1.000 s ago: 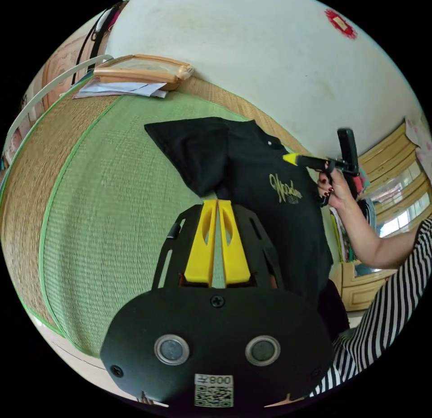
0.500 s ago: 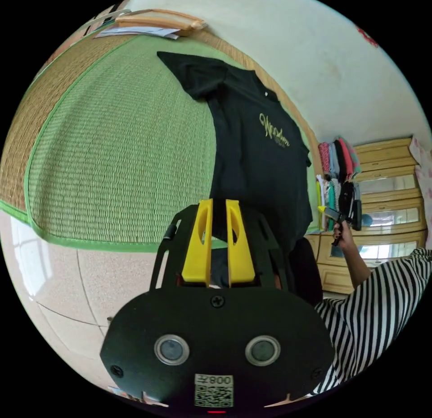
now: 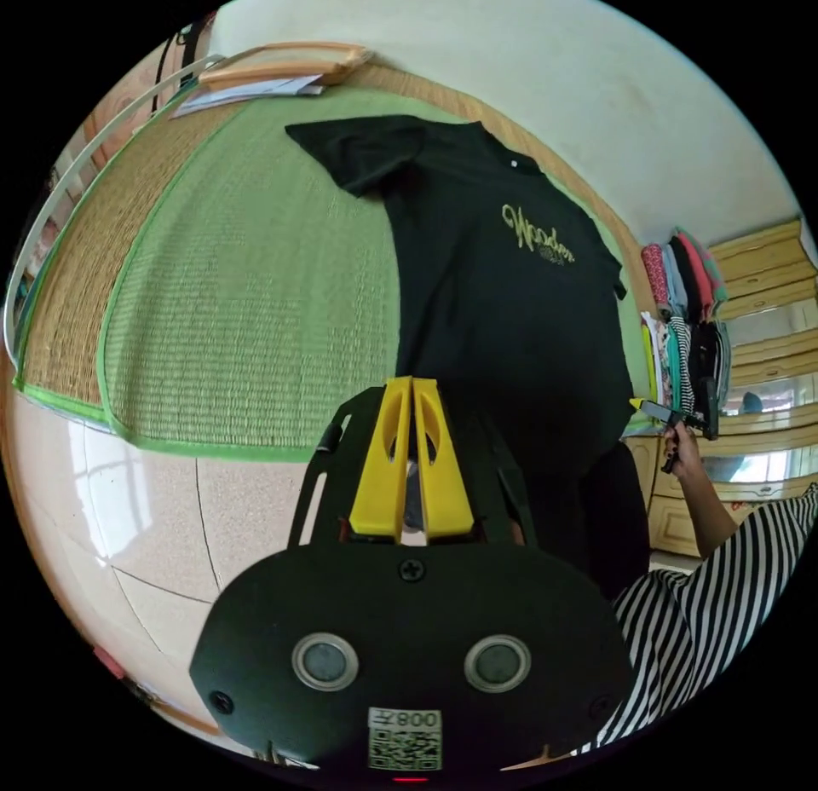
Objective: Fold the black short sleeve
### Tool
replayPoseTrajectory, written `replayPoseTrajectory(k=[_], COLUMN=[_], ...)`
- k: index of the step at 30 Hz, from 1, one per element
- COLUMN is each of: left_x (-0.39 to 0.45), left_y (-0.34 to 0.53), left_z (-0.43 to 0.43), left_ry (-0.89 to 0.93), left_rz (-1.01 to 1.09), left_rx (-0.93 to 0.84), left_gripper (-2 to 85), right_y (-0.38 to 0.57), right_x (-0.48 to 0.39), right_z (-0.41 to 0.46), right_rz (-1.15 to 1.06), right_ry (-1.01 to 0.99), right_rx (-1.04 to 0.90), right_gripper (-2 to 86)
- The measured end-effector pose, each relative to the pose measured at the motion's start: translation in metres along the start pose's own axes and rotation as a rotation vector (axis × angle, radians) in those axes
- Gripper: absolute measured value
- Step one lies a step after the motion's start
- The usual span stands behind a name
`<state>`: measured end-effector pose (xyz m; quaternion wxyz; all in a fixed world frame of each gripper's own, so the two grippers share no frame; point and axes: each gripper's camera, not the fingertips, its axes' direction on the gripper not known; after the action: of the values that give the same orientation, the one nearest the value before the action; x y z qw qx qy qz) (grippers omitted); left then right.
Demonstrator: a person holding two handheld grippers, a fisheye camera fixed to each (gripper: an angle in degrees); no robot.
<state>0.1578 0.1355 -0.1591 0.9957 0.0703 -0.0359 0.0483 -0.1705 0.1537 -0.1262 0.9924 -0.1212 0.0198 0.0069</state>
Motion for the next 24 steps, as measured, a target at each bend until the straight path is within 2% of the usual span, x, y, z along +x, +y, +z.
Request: replayPoseTrajectory(k=[3,5,12,20,24], left_x=[0.011,0.015,0.059,0.159,0.214], left_y=[-0.006,-0.005,-0.016,-0.085,-0.122], left_z=[0.013,0.000,-0.042,-0.058,-0.061], left_ry=[-0.039,-0.011,0.032,0.175,0.162], left_rz=[0.009,-0.027,0.043,0.285,0.398], left_rx=[-0.119,-0.080,0.031,0.051,0.060], left_gripper=[0.2,0.1,0.2,0.2,0.2], right_y=[0.004,0.012,0.021,-0.037,-0.082], right_x=[0.010,0.027,0.047,0.061,0.057], right_z=[0.020,0.024,0.024,0.033,0.037], right_rz=[-0.016,0.010,0.011,-0.090,-0.156], right_ry=[0.032,-0.054,-0.106,-0.212,-0.234], right_rx=[-0.027,-0.008,0.119,0.302,0.373], right_gripper=[0.1,0.2,0.2,0.1,0.1])
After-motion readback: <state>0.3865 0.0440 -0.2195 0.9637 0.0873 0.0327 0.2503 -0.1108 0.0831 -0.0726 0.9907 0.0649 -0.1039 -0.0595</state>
